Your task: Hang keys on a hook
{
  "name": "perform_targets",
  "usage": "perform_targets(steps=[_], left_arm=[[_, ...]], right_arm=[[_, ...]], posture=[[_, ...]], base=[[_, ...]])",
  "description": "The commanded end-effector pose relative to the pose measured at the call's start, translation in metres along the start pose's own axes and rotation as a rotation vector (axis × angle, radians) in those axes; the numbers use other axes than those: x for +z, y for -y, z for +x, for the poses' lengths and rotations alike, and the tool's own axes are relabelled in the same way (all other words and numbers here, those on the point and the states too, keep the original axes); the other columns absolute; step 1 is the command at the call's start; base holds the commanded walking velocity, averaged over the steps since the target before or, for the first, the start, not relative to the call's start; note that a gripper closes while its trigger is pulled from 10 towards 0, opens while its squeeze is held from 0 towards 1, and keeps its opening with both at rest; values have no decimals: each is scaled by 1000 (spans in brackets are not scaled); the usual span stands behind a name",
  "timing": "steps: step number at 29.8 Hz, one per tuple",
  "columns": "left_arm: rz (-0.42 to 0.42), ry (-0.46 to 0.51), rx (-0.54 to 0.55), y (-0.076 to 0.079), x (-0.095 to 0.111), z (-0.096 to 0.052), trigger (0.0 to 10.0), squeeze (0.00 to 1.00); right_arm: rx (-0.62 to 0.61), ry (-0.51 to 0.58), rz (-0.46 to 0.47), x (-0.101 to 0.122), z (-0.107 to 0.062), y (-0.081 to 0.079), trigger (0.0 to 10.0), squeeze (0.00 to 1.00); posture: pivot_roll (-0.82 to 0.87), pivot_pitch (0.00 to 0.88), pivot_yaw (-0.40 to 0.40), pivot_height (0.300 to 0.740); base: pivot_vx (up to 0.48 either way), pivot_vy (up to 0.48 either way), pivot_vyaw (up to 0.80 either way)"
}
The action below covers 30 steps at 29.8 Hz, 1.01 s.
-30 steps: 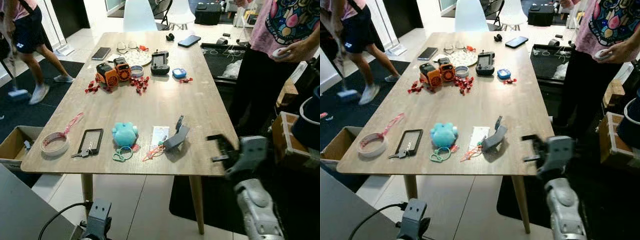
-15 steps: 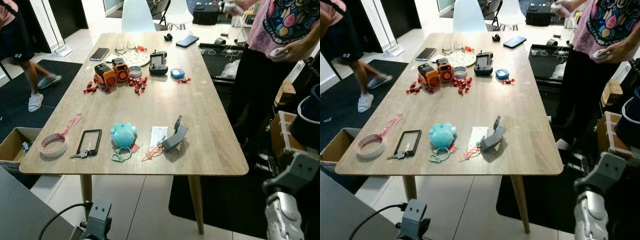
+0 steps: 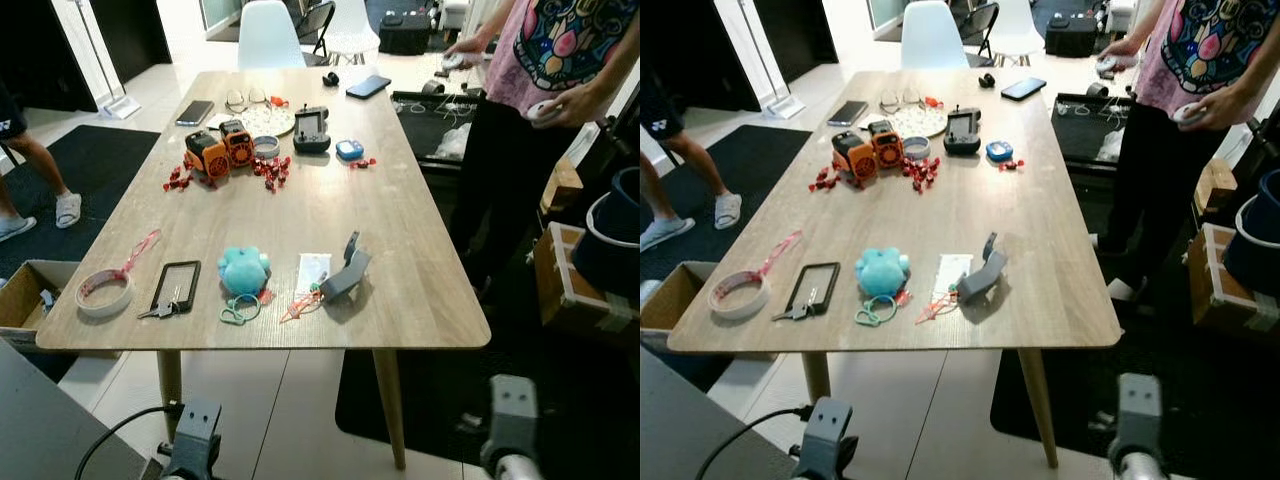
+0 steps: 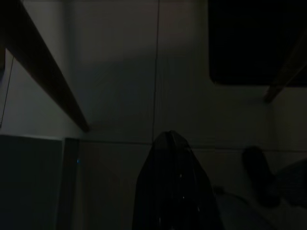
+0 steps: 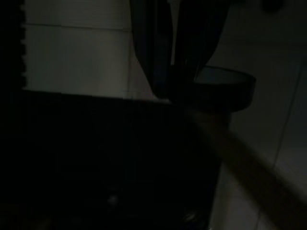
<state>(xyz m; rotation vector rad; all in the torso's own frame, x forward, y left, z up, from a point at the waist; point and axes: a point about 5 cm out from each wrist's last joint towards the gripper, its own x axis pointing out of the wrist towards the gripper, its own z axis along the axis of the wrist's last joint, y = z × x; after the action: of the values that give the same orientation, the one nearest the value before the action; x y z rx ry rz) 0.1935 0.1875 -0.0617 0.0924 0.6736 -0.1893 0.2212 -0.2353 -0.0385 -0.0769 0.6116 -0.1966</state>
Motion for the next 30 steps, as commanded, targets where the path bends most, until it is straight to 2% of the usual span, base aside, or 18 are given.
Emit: perform_targets(steps=[1, 2, 5, 15, 21, 30], left_arm=[[-1, -27, 17, -4, -5, -2, 10000, 0], [-1, -27, 17, -4, -5, -2, 10000, 0], [0, -28, 20, -4, -5, -2, 10000, 0], [-9, -30, 22, -3, -8, -3, 10000, 0], [-9, -28, 21, 0, -5, 1, 10000, 0], [-10, -28, 22, 1, -4, 2, 10000, 0]], right_arm=[[69, -69, -37, -12, 0, -20, 10000, 0], [69, -69, -37, -12, 0, -20, 10000, 0], [118, -85, -65, -15, 0, -34, 10000, 0], [200, -148, -139, -34, -8, -48, 10000, 0], [208, -118, -118, -30, -7, -55, 10000, 0], [239, -78, -162, -23, -5, -63, 10000, 0]], posture=[[40, 81, 27, 740], [40, 81, 27, 740], [44, 80, 25, 740], [40, 71, 20, 740], [37, 59, 19, 740], [40, 50, 19, 740]], base=[[0, 0, 0], [0, 0, 0], [0, 0, 0], [0, 0, 0], [0, 0, 0], [0, 0, 0]])
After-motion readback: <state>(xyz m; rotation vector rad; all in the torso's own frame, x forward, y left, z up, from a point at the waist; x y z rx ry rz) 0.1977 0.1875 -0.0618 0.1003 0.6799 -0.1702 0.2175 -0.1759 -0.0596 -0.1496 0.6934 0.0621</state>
